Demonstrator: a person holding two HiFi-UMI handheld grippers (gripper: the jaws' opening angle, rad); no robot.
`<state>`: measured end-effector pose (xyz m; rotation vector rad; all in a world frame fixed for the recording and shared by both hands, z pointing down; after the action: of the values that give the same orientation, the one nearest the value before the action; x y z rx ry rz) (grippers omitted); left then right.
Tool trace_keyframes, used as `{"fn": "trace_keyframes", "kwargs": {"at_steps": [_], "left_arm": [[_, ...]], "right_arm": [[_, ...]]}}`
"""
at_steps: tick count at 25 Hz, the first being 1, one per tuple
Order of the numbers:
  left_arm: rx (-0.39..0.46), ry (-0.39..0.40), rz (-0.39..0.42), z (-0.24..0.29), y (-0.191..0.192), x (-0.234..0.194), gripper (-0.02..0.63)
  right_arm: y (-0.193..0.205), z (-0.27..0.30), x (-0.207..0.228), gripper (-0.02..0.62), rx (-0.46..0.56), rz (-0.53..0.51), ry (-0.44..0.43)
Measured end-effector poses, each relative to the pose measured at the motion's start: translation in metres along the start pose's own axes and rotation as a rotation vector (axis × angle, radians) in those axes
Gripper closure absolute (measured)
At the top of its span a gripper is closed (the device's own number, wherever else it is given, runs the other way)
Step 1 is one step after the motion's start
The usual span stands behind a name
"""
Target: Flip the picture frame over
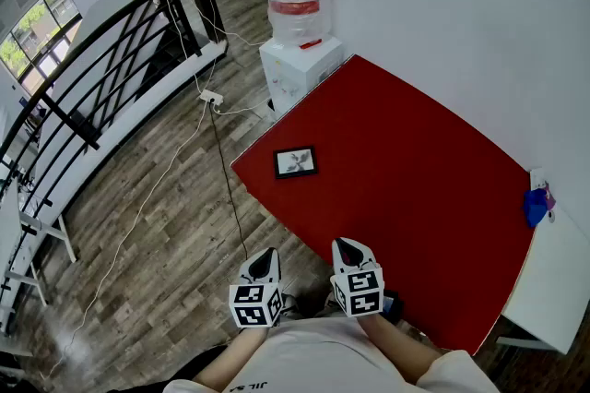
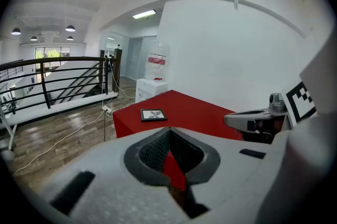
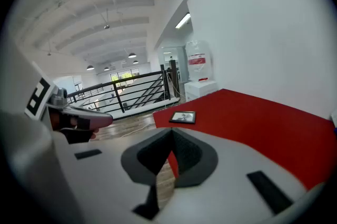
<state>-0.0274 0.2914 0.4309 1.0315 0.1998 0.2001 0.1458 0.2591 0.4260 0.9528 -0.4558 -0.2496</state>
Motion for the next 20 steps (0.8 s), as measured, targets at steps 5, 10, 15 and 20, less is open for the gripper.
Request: {"fn": "trace_keyframes", "kwargs": {"at_steps": [5, 10, 15, 20], "left_arm": [[0.001, -0.031, -0.013, 0.006, 0.001, 0.008, 0.600], [-0.002, -0.052, -0.037, 0.010, 0.003, 0.013, 0.600], [-0.006, -0.064, -0.050, 0.021, 0.002, 0.005, 0.600], [-0.015, -0.054, -0.053, 0.045, -0.002, -0.019, 0.600]], "right_arm": [[0.004, -0.001, 0.014, 0.594, -0.013, -0.008, -0.024], [0.003, 0.002, 0.023, 0.594, -0.021, -0.012, -0.047], [0.001, 0.018, 0.024, 0.594, -0.037, -0.016, -0.064], [-0.006, 0.049, 0.021, 0.594, -0.044, -0.011, -0.062]]}}
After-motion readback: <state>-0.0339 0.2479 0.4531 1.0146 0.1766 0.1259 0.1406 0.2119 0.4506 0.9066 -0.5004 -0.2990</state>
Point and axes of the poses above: the fingertips, and each gripper's own axes: z forward along the fingers, x to its right, y out of its underside, the point moved 3 cm from there along -z, backward along the fingers, and after that the axes turned 9 degrees about z, right-handed, at the moved point
